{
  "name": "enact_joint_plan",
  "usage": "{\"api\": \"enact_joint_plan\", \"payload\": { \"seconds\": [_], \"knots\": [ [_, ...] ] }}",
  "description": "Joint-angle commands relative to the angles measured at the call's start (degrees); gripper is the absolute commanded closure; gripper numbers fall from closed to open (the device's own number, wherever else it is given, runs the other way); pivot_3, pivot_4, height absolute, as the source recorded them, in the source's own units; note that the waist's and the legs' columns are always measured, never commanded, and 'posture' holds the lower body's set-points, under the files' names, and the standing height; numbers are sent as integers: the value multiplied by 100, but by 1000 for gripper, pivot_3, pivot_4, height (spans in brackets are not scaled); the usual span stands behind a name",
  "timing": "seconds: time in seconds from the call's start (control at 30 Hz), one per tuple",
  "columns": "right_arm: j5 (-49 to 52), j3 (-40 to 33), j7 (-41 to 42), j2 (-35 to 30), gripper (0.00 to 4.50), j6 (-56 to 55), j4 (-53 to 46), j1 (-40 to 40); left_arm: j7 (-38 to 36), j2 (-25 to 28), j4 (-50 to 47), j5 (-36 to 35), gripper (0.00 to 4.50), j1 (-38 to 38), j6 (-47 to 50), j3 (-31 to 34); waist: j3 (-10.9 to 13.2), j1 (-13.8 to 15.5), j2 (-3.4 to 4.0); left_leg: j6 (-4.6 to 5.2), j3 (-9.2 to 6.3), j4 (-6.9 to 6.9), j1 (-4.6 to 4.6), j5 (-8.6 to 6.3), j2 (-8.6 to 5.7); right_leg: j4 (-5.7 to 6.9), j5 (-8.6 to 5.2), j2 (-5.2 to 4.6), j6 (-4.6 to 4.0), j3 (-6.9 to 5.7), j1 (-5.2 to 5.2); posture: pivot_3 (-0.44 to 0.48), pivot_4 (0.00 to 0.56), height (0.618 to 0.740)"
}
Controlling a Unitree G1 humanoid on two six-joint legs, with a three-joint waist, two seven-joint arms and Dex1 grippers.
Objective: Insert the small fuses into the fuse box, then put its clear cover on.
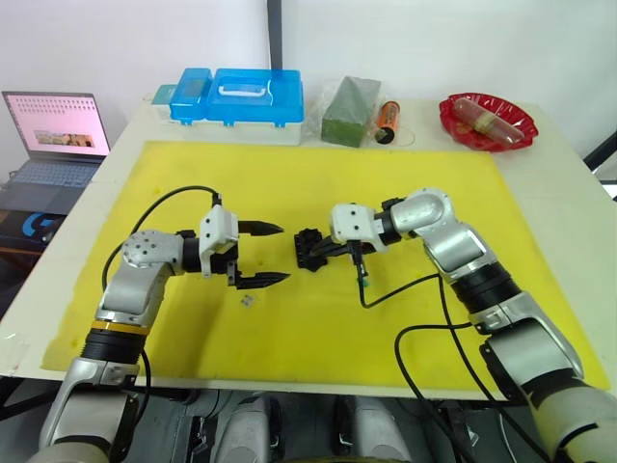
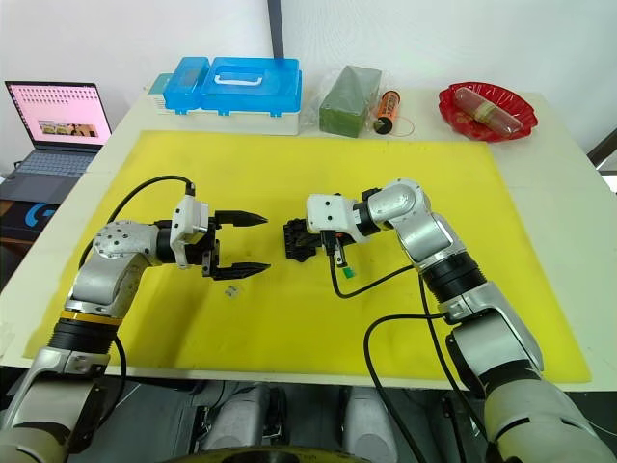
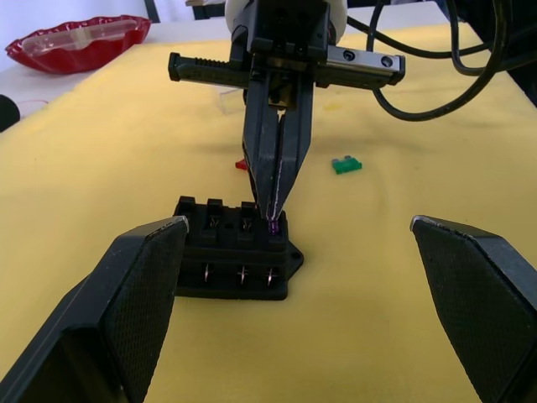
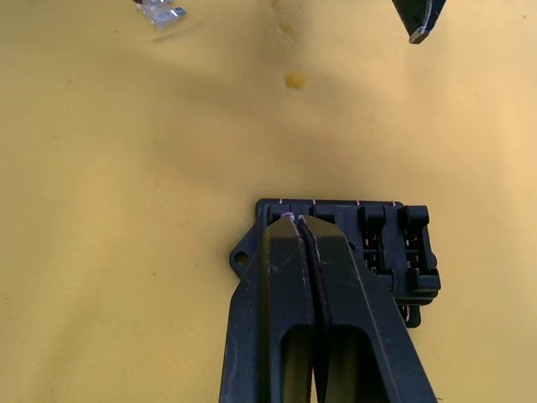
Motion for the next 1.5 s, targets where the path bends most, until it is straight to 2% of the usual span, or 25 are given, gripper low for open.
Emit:
{"api": "enact_joint_plan", "payload": {
  "seconds": [0.03, 0.27, 0.43, 0.53, 0.67, 0.8, 0.9, 1.03, 1.23, 1.33, 1.37, 1.43, 1.5],
  "knots": [
    [-157, 41, 4, -93, 4477, 140, 156, 114, 31, 40, -74, -26, 0, -101, -10, 22, 0, 1, 0, 0, 0, 0, 0, 0, 0, 0, 0, 0, 0, 0, 0, 0, 150, 740],
    [723, -673, -223, 57, 4477, 1098, -926, 41, -23, 130, -5, -61, 0, -128, -58, 112, 2, -2, 3, -4, -1, 0, -8, 2, 0, 0, 0, -1, 0, 0, -9, 0, 150, 740],
    [1051, -1269, -624, -194, 4477, 1595, -1681, 195, -67, 381, -127, -246, 0, -116, 49, 343, 3, 7, 4, -2, -1, -2, -13, 1, 1, -1, 0, -1, 0, 0, -15, 0, 150, 740],
    [1151, -1745, -808, -645, 3895, 1753, -2139, 531, 33, 696, -173, -342, 0, -73, 187, 654, 3, 24, 4, 16, -1, -1, -13, -10, -1, -1, 0, -5, 0, 0, -14, 0, 150, 740],
    [1161, -2415, -965, -1427, 2459, 1640, -2655, 1347, 173, 1175, -47, -355, 0, 126, 250, 1118, 4, 15, 5, 22, -5, -3, -18, -13, -3, -10, 0, -8, 0, -5, -14, 0, 150, 740],
    [1247, -3416, -1141, -2083, 1145, 1662, -2911, 2658, 382, 1591, 340, -245, 0, 435, 153, 1580, 4, 15, 5, 23, -4, -6, -17, -14, -2, -11, -1, -7, 0, -5, -15, 0, 150, 740],
    [1312, -4265, -1325, -2248, 48, 1650, -2907, 3699, 548, 1793, 812, -99, 0, 660, -99, 1832, 4, 19, 5, 22, -3, -7, -15, -14, 0, -11, -1, -6, 0, -6, -14, 0, 150, 740],
    [1353, -5024, -1452, -2238, 16, 1245, -2518, 4641, 803, 1809, 1069, -119, 0, 810, -142, 2019, 4, 18, 5, 22, -2, -7, -15, -15, 0, -13, -1, -7, 0, -6, -13, 0, 150, 740],
    [1746, -5043, -1667, -2035, 16, 1431, -2906, 4870, 902, 1786, 742, -388, 0, 1010, 396, 2062, 4, 0, 5, 21, -2, -8, -14, -15, 2, -12, -1, -8, -1, -5, -14, 0, 150, 740],
    [2020, -4805, -1811, -1901, 16, 1766, -3376, 4774, 1042, 1862, 378, -633, 0, 1079, 1123, 2122, 4, -1, 6, 21, -2, -8, -14, -15, 5, -10, -1, -7, -1, -4, -15, 0, 150, 740],
    [2130, -4677, -1871, -1847, 16, 1919, -3603, 4738, 1117, 1931, 157, -825, 0, 1119, 1697, 2129, 4, 5, 5, 21, -3, -8, -14, -15, 6, -10, -1, -7, -1, -4, -15, 0, 150, 740],
    [2329, -4371, -2001, -1740, 16, 2220, -4136, 4667, 1267, 2126, -281, -1491, 0, 1133, 3275, 2185, 5, 6, 4, 21, -5, -8, -14, -15, 5, -10, -1, -7, 0, -4, -14, 0, 150, 740],
    [2556, -3982, -2109, -1652, 16, 2526, -4693, 4520, 1535, 2259, -564, -2780, 0, 957, 5353, 2567, 6, 2, 3, 21, -7, -8, -14, -15, 5, -9, -2, -7, 0, -3, -14, 0, 150, 740]
  ]
}}
